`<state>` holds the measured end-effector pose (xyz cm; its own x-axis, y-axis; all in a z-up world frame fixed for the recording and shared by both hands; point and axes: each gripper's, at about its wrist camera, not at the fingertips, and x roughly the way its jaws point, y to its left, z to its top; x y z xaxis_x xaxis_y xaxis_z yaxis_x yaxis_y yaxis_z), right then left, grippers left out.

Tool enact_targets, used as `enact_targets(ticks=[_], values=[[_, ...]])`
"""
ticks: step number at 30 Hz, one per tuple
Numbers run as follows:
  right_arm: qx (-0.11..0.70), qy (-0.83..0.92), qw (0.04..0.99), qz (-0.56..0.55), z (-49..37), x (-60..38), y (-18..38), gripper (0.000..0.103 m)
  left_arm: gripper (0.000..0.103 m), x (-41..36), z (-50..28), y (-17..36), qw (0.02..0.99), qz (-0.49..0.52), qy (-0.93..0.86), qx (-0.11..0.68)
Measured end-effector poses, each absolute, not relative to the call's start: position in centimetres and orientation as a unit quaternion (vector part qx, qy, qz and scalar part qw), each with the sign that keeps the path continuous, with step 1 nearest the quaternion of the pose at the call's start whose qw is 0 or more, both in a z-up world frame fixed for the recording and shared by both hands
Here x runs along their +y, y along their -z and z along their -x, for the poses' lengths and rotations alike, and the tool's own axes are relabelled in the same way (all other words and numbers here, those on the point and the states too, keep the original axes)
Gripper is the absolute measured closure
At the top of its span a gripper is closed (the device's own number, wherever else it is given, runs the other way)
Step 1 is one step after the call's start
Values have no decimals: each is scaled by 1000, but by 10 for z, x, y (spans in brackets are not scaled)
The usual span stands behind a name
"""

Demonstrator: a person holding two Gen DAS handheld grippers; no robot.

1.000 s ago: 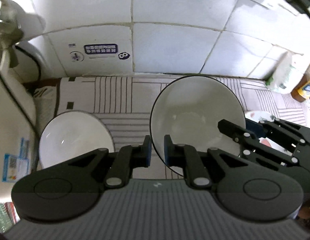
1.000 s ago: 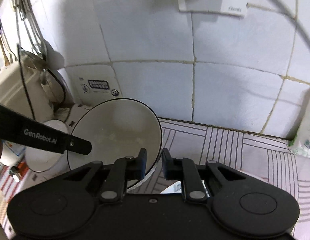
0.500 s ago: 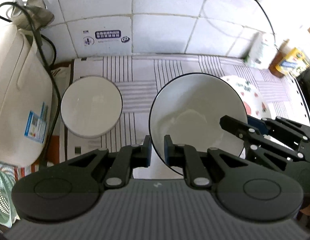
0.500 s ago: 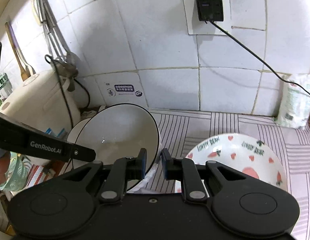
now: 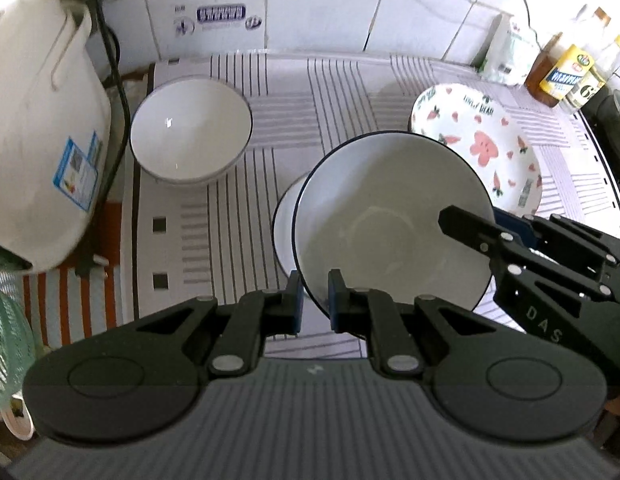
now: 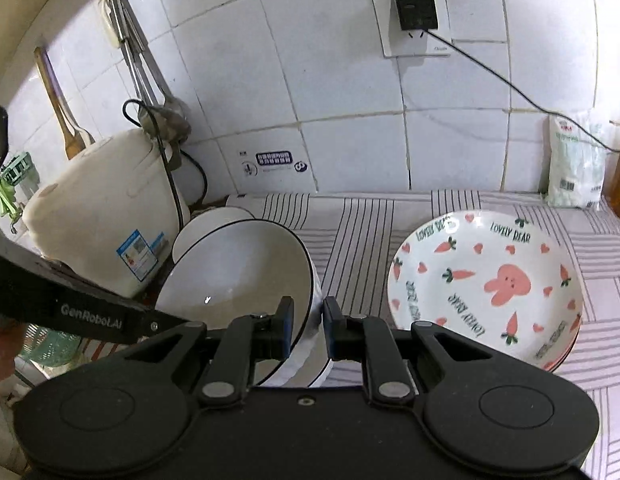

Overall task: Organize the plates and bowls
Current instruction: 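Lower the held bowl into the other white bowl, then open both grippers and withdraw from the nested bowls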

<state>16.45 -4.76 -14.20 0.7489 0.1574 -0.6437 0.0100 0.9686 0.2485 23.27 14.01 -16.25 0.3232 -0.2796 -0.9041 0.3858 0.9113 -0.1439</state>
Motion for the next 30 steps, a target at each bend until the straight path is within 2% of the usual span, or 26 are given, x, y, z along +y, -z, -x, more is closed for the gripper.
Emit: enact_targets(ticks=[9, 30], values=[[370, -26, 926, -74, -176, -27, 167, 84, 91, 140, -242, 182, 796, -64, 196, 568], [415, -24, 908, 50, -208, -3, 183, 84, 89, 128, -267, 199, 774, -87, 188, 599]])
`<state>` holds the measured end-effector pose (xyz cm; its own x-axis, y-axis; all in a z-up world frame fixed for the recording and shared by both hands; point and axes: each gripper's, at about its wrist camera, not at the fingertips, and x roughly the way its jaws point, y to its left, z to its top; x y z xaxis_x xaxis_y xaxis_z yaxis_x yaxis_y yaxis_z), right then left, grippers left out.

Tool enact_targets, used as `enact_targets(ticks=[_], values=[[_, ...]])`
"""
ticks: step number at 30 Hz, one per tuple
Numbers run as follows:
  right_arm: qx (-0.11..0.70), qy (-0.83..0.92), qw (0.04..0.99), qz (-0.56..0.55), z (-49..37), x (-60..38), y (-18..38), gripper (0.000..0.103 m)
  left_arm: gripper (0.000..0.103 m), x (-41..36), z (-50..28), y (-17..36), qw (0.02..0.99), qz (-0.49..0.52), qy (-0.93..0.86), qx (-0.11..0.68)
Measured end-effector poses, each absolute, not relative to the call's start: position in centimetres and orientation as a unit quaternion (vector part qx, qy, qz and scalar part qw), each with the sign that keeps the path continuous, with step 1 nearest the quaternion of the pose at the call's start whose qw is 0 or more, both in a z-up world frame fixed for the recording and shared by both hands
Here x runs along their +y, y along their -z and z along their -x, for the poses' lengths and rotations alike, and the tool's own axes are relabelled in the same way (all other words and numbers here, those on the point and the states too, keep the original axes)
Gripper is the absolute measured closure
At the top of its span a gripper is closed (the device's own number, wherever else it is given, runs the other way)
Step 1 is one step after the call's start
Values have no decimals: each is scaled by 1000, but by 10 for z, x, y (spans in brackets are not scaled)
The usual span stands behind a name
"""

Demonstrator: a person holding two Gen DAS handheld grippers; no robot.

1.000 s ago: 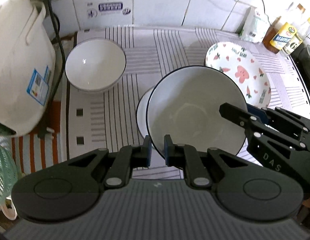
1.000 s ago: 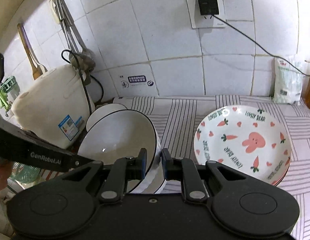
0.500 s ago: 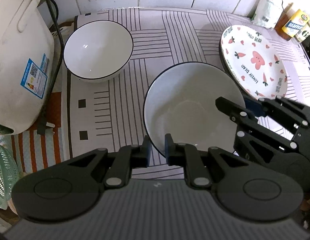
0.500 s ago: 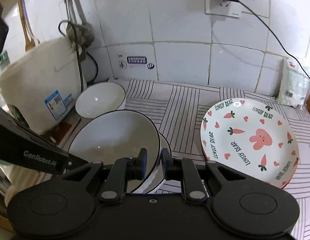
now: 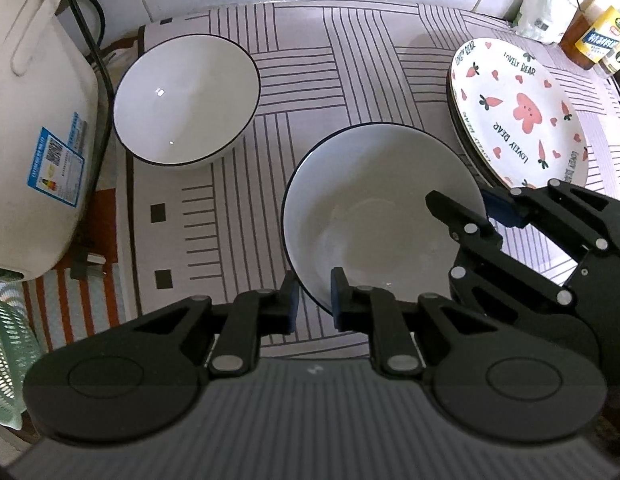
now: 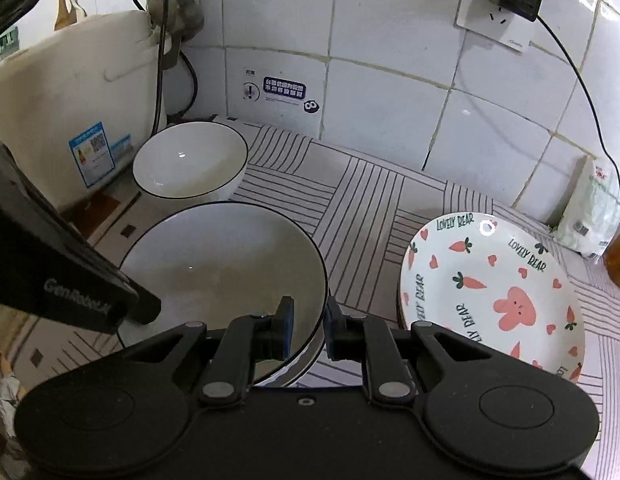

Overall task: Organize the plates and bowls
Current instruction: 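Open both grippers and withdraw from the nested bowls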

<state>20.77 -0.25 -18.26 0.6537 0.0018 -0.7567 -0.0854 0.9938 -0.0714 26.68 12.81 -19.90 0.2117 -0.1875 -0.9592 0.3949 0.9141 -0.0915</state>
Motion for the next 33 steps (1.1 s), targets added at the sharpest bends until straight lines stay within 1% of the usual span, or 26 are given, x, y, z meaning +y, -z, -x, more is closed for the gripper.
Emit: enact_targets(ticks=[1, 3, 5, 8, 10, 11, 13, 15, 19, 21, 22, 24, 28, 29, 31, 32, 33], values=[[416, -24, 908, 49, -208, -4, 183, 84, 89, 128, -268, 200, 773, -82, 190, 600], [419, -21, 906, 53, -209, -5, 183, 81, 83, 129, -267, 198, 774, -76, 197, 597], [417, -15, 907, 56, -208, -4, 182, 81, 83, 129, -266, 194, 777, -77, 201, 592], [406, -18, 912, 59, -203, -1, 177, 75, 82, 131, -264, 187, 779, -75, 206, 587], [405, -14, 912, 63, -200, 1, 172, 69, 80, 134, -262, 181, 782, -75, 208, 582], [404, -10, 913, 64, -198, 2, 169, 64, 80, 136, -260, 178, 784, -76, 210, 580], [398, -8, 915, 61, -192, 2, 163, 60, 78, 140, -257, 171, 787, -80, 212, 574], [396, -9, 917, 57, -187, 3, 156, 56, 73, 145, -253, 165, 791, -84, 211, 569], [383, -12, 922, 51, -176, 1, 143, 47, 68, 156, -245, 154, 796, -82, 207, 563], [378, -14, 925, 45, -171, -2, 135, 41, 62, 160, -240, 149, 798, -82, 201, 563], [375, -19, 926, 42, -168, -4, 131, 40, 61, 162, -238, 147, 799, -85, 200, 561], [370, -27, 928, 36, -164, -9, 124, 37, 54, 165, -235, 144, 800, -88, 201, 558], [361, -46, 931, 18, -158, -20, 109, 32, 52, 171, -230, 143, 802, -89, 182, 562], [359, -52, 932, 15, -158, -23, 106, 30, 50, 173, -230, 143, 803, -85, 178, 562], [360, -70, 930, 18, -160, -27, 101, 23, 45, 177, -229, 140, 808, -76, 170, 559], [361, -83, 929, 24, -161, -28, 99, 13, 42, 179, -230, 139, 812, -70, 163, 557], [355, -94, 929, 32, -162, -29, 98, 11, 40, 181, -231, 139, 815, -64, 154, 554]])
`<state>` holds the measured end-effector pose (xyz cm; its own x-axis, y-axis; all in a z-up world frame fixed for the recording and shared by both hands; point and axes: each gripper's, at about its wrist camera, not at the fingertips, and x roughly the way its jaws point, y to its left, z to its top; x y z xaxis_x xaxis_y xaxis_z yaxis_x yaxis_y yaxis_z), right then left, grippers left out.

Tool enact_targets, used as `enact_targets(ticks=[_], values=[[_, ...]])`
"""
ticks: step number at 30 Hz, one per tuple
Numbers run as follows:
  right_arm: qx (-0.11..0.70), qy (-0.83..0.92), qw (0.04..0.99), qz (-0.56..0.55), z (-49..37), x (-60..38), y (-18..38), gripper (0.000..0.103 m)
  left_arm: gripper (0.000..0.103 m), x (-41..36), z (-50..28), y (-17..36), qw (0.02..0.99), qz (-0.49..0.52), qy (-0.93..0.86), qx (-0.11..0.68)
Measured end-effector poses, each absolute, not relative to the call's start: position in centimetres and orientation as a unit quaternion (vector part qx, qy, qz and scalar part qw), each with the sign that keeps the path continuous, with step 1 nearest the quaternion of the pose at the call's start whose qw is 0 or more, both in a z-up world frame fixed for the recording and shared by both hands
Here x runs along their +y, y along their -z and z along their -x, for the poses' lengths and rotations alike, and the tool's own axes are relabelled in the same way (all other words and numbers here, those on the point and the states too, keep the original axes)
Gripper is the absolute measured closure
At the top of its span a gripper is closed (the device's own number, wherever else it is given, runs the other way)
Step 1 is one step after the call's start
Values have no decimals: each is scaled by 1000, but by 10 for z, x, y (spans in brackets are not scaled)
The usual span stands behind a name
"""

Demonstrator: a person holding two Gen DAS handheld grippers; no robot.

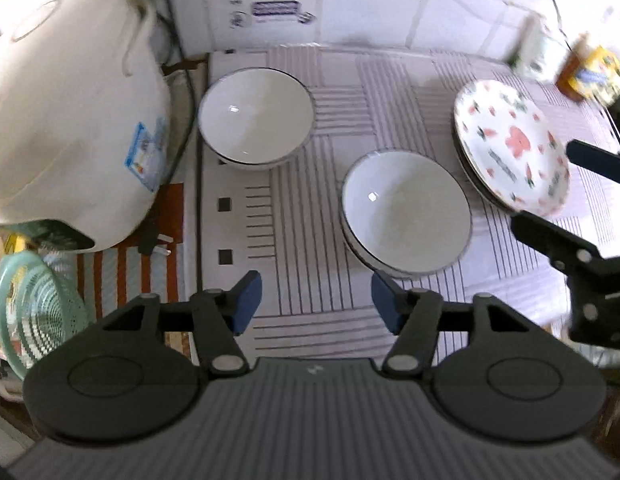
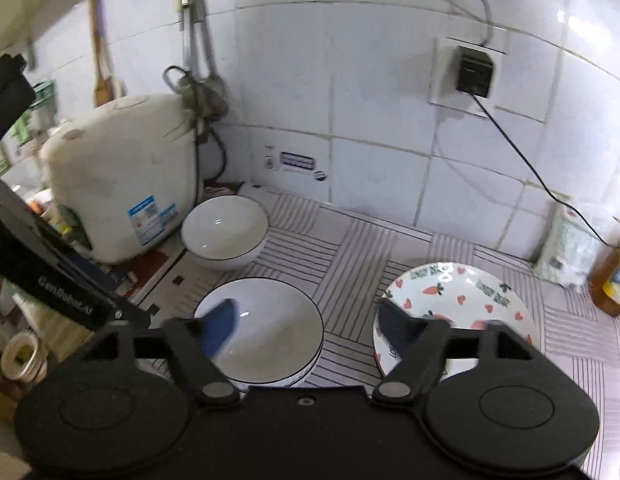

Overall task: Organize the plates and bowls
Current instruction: 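Open both grippers and withdraw from the nested bowls, then move both grippers to the third white bowl and grasp its rim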

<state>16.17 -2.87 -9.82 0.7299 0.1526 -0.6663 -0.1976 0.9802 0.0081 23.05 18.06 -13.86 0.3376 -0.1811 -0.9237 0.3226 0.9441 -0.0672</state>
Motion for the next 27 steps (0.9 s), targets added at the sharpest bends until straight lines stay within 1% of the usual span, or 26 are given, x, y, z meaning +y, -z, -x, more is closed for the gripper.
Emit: enact_targets(ticks=[7, 9, 13, 21, 27], values=[[335, -155, 927, 67, -189, -39, 98, 11, 34, 185, -244, 138, 829, -16, 97, 551], [335, -176, 924, 56, -203, -44, 99, 11, 28, 189, -249, 138, 836, 14, 84, 542], [355, -230, 906, 10, -242, -59, 108, 12, 28, 199, -262, 143, 841, 71, 48, 535], [385, -289, 876, -30, -312, -61, 136, 14, 28, 209, -299, 167, 837, 137, -38, 528], [418, -307, 855, -24, -356, -49, 159, 15, 28, 216, -319, 192, 836, 203, -46, 507]])
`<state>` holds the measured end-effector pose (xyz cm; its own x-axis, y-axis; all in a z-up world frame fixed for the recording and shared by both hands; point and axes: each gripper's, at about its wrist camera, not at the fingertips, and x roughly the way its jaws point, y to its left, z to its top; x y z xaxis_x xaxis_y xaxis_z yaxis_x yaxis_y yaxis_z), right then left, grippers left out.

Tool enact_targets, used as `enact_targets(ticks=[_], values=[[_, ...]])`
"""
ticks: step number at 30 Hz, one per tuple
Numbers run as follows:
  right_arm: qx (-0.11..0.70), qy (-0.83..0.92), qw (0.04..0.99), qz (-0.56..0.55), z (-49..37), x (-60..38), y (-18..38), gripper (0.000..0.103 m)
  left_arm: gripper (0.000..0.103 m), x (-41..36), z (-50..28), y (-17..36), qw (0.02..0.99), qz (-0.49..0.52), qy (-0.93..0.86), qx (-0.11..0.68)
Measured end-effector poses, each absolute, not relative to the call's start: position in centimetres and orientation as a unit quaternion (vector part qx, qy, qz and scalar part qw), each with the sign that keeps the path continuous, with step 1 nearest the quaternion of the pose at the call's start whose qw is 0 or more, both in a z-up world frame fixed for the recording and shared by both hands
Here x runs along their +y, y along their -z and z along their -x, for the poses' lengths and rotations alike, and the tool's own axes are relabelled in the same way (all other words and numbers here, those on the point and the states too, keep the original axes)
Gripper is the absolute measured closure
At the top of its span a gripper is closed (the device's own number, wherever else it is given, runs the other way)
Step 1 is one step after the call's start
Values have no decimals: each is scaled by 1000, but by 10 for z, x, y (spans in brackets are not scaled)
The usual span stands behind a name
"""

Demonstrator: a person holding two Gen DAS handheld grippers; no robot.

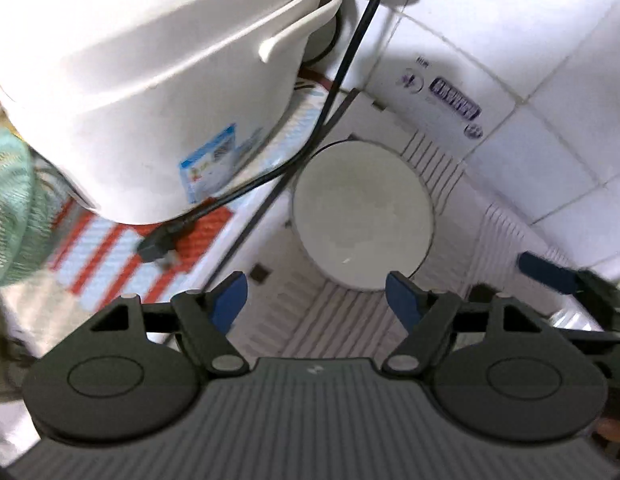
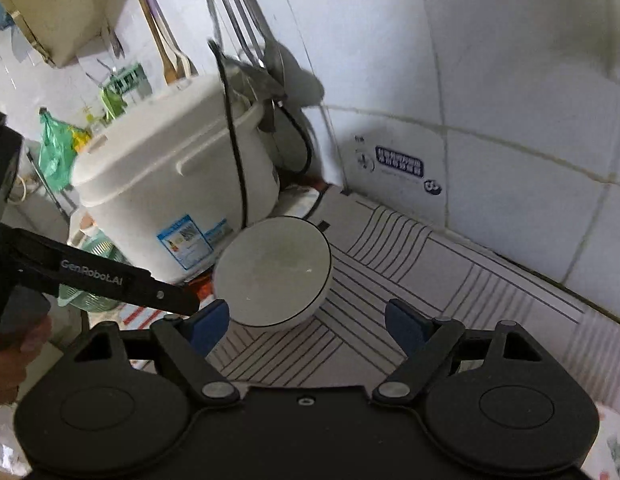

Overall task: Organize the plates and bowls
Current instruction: 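Move both grippers to the third white bowl and grasp its rim, then lift the third white bowl and carry it over the nested bowls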

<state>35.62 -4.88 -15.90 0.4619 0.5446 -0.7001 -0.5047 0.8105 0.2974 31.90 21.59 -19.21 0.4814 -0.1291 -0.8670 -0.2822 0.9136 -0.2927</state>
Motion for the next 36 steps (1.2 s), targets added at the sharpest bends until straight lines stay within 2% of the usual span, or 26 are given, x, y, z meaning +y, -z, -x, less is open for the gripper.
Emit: enact_targets(ticks=[8, 10, 13, 15, 16, 18, 19, 23, 29, 36], values=[[445, -314, 838, -7, -394, -27, 182, 22, 30, 220, -322, 212, 848, 216, -63, 480], [457, -311, 833, -11, -403, -23, 189, 25, 36, 223, -324, 216, 849, 216, -68, 479], [476, -308, 824, -16, -414, -17, 200, 33, 52, 227, -330, 223, 850, 204, -76, 480], [485, -309, 818, -18, -419, -12, 207, 43, 68, 230, -334, 230, 848, 206, -70, 482], [490, -308, 815, -18, -421, -10, 210, 47, 70, 231, -335, 233, 848, 211, -61, 483], [492, -294, 819, -18, -423, -8, 214, 85, 80, 232, -335, 236, 846, 228, -37, 480], [491, -293, 820, -32, -422, -8, 213, 89, 81, 231, -335, 235, 846, 232, -36, 478], [484, -294, 824, -30, -418, -7, 212, 88, 85, 217, -335, 234, 852, 187, -50, 487], [521, -288, 797, -100, -430, -17, 227, 87, 85, 204, -344, 234, 852, 150, -56, 499], [478, -277, 825, -120, -403, -36, 200, 87, 85, 197, -320, 202, 861, 144, -10, 487]])
